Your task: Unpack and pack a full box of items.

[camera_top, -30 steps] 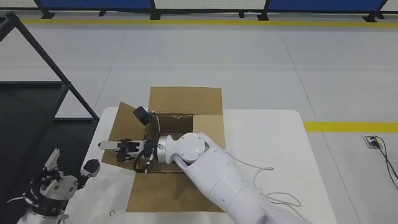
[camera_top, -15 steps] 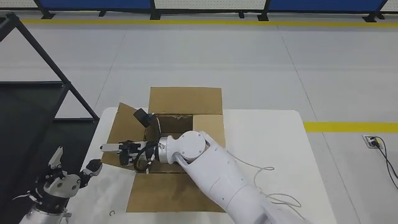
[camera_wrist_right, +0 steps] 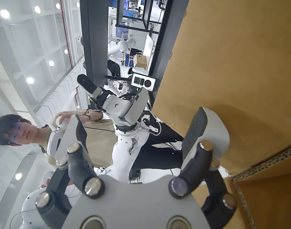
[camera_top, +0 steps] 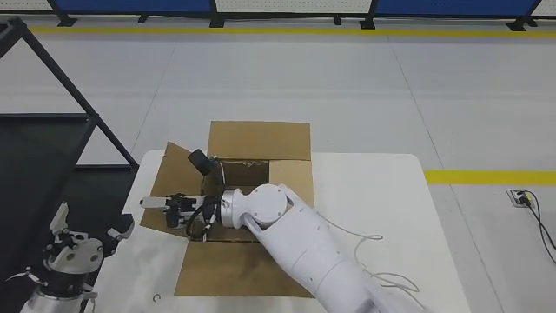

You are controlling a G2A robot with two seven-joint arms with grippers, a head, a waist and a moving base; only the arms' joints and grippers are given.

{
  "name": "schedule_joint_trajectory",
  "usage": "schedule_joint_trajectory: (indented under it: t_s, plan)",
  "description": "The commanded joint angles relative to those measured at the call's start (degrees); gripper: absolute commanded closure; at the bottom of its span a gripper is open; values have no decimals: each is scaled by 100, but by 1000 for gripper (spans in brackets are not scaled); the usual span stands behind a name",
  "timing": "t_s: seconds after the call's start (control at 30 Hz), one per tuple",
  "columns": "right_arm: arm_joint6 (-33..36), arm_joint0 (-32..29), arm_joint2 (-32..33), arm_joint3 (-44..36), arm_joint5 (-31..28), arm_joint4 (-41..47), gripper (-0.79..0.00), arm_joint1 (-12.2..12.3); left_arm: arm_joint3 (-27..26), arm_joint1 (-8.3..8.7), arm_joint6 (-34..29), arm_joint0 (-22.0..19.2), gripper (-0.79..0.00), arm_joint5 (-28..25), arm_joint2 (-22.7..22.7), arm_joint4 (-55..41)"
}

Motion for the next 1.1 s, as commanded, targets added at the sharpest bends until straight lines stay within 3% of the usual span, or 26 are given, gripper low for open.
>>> schedule_joint_trajectory:
  t_s: [0.0, 0.23, 0.6, 0.87, 1.07]
  plan:
    - [-128, -9, 31, -25, -85, -46, -785, 10, -119, -2, -17, 22, -785, 34, -41, -13]
    - [-519, 31, 222, 19, -395, -240, -785, 157, -481, -20, -75, 72, -785, 81, -26, 46]
    - [-994, -348, 633, -219, -820, -615, -785, 644, -855, -12, -39, -108, -785, 342, 351, 840]
    - [-1075, -1007, 996, -1202, -679, -1001, -785, 1067, -1077, -36, 191, -174, -785, 219, 845, 1587]
    - [-1376, -1802, 1476, -2593, -535, -1582, -785, 1459, -1061, -58, 641, -286, -785, 55, 1133, 2284]
